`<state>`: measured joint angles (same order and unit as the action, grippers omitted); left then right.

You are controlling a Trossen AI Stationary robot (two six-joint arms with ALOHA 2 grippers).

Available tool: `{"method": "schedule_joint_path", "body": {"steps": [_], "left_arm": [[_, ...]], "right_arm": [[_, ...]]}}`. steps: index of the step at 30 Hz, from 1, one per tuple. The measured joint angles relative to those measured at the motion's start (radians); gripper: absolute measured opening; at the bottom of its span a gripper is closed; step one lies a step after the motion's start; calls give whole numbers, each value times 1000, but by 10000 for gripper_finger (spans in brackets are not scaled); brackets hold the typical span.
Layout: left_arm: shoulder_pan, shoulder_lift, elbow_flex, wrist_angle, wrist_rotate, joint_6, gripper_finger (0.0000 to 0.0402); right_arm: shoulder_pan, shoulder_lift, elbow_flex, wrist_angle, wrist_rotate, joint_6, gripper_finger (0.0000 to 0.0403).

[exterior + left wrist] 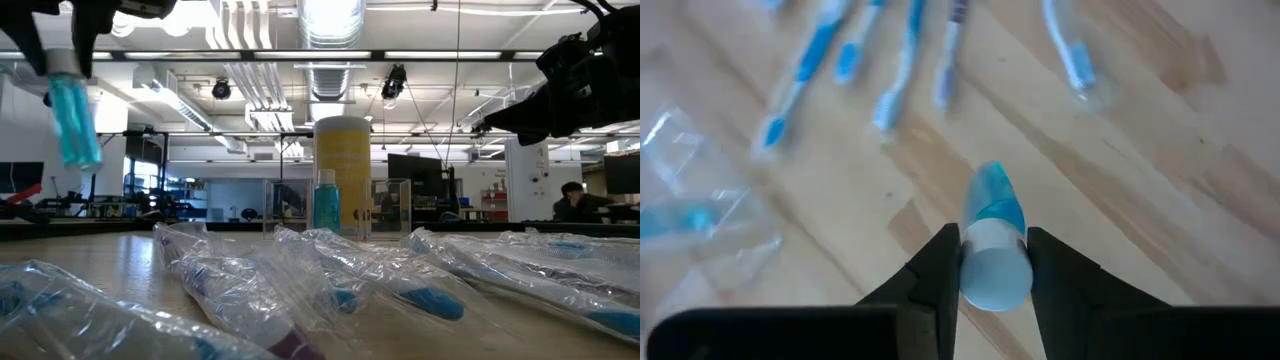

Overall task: Pick & Place toothbrushing station
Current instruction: Put the blue mouthwash into the transparent organizer

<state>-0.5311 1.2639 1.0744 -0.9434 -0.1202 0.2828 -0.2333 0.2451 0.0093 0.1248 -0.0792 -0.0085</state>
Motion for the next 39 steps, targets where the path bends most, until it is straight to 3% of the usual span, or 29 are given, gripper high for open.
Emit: {"method": "schedule_joint_path", "body": {"steps": [10, 14, 21, 29, 34, 39], "left_arm": [[26, -139, 0, 0, -39, -135, 96], [35, -187, 0, 12, -103, -197, 96], [75, -212, 0, 97, -150, -264, 96], [182, -191, 0, 186, -119, -386, 96], [282, -165, 6, 228, -33, -540, 96], [342, -83, 88, 221, -6, -519, 96]], "right_arm": [[0, 0, 0, 0, 0, -2, 8], [0, 1, 0, 0, 0, -2, 8], [0, 1, 0, 0, 0, 1, 8], [0, 1, 0, 0, 1, 1, 8], [0, 1, 0, 1, 1, 5, 8], [0, 1, 0, 5, 1, 6, 8]]}}
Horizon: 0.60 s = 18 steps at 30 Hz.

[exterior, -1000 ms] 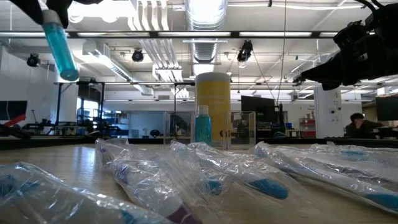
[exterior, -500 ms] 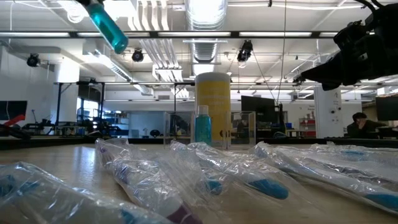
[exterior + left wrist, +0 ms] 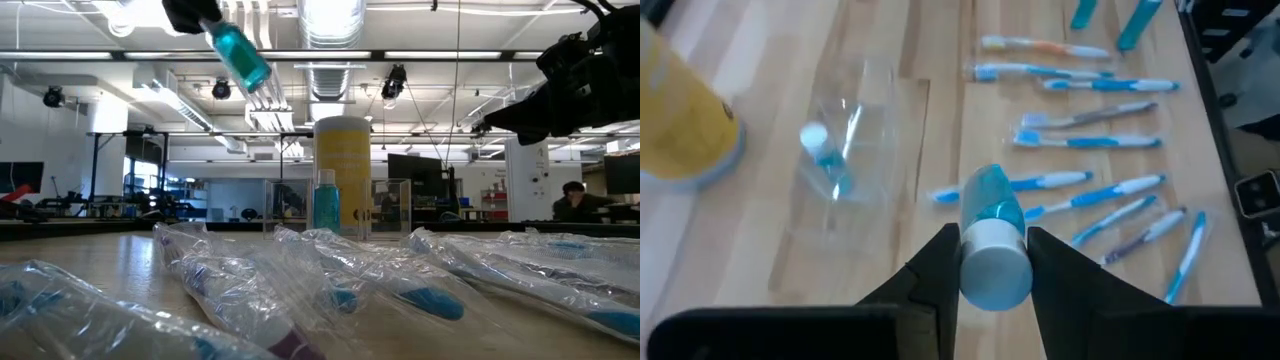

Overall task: Pick & Place toothbrushing station
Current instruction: Put the blue mouthwash into the transparent organizer

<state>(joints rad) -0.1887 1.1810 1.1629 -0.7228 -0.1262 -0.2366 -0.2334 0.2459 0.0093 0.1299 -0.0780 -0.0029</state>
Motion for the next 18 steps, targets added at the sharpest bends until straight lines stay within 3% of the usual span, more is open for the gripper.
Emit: {"method": "schedule_joint_path", "body": {"steps": [7, 18], "left_arm": [[77, 232, 263, -182, -3, 172, 96], [189, 628, 688, -398, -21, 263, 96]], "right_arm": [[0, 0, 0, 1, 1, -1, 8], [0, 0, 0, 1, 1, -1, 8]]}}
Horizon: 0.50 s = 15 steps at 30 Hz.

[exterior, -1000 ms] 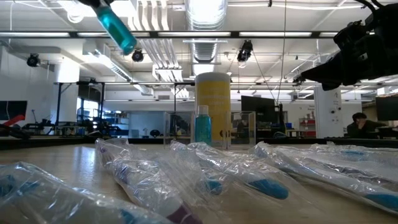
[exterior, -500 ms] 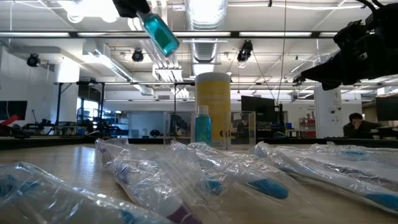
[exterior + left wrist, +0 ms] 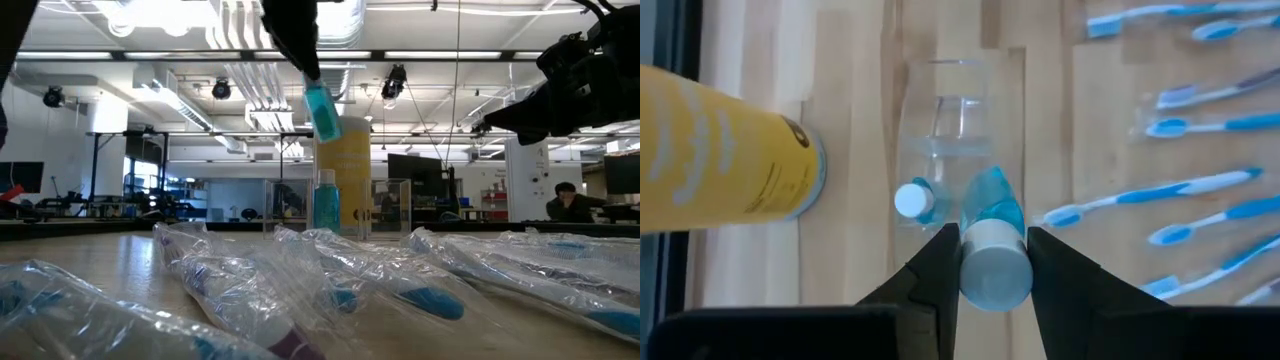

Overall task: Pick & Place toothbrushing station
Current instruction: Put the blue mouthwash into the transparent organizer

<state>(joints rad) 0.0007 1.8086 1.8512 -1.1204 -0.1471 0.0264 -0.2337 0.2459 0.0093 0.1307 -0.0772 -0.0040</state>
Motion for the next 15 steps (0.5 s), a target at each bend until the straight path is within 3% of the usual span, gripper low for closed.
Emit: {"method": "schedule_joint_path", "body": {"steps": [7, 15], "left_arm": [[30, 133, 115, -38, 0, 25, 96], [65, 173, 126, -84, 2, -34, 96]], "right_arm": [[0, 0, 0, -9, -1, -2, 8], [0, -2, 0, -22, -1, 0, 8]]}}
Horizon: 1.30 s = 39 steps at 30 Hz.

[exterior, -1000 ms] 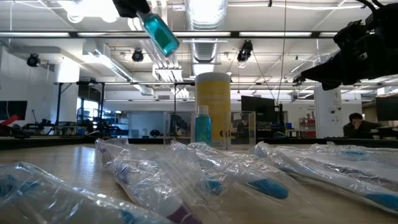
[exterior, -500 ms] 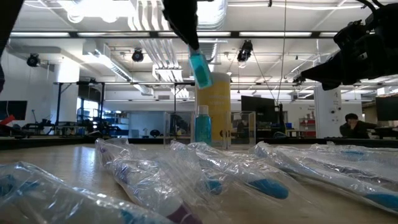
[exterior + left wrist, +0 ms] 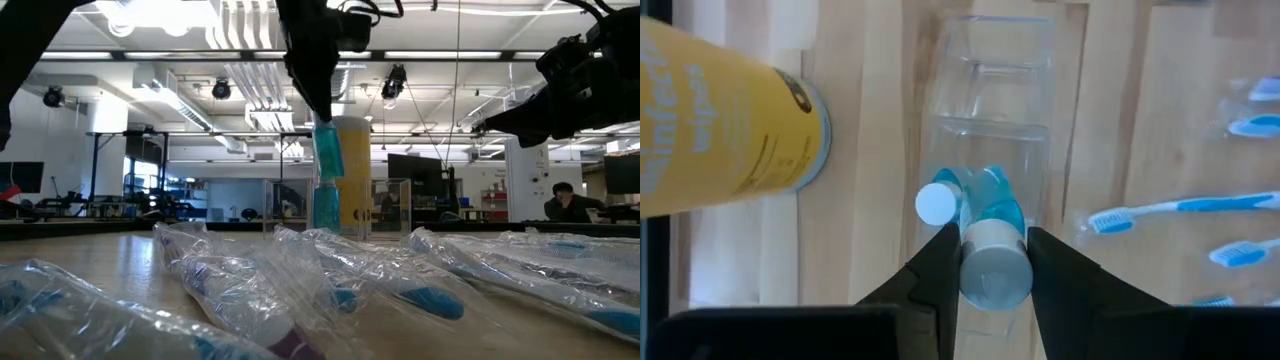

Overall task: Pick & Place toothbrushing station
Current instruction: Put the blue mouthwash into the transparent organizer

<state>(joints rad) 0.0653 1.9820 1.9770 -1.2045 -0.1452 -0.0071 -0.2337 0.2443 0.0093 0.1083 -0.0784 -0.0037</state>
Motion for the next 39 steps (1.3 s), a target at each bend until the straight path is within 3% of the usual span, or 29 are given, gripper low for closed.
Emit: {"method": "schedule_joint_path", "body": {"steps": [18, 39], "left_arm": [[18, 45, -5, 16, 55, -65, 98], [37, 45, -137, 109, 84, -99, 99]], "right_arm": [[0, 0, 0, 8, 1, -4, 8], [0, 1, 0, 9, 1, -15, 8]]}}
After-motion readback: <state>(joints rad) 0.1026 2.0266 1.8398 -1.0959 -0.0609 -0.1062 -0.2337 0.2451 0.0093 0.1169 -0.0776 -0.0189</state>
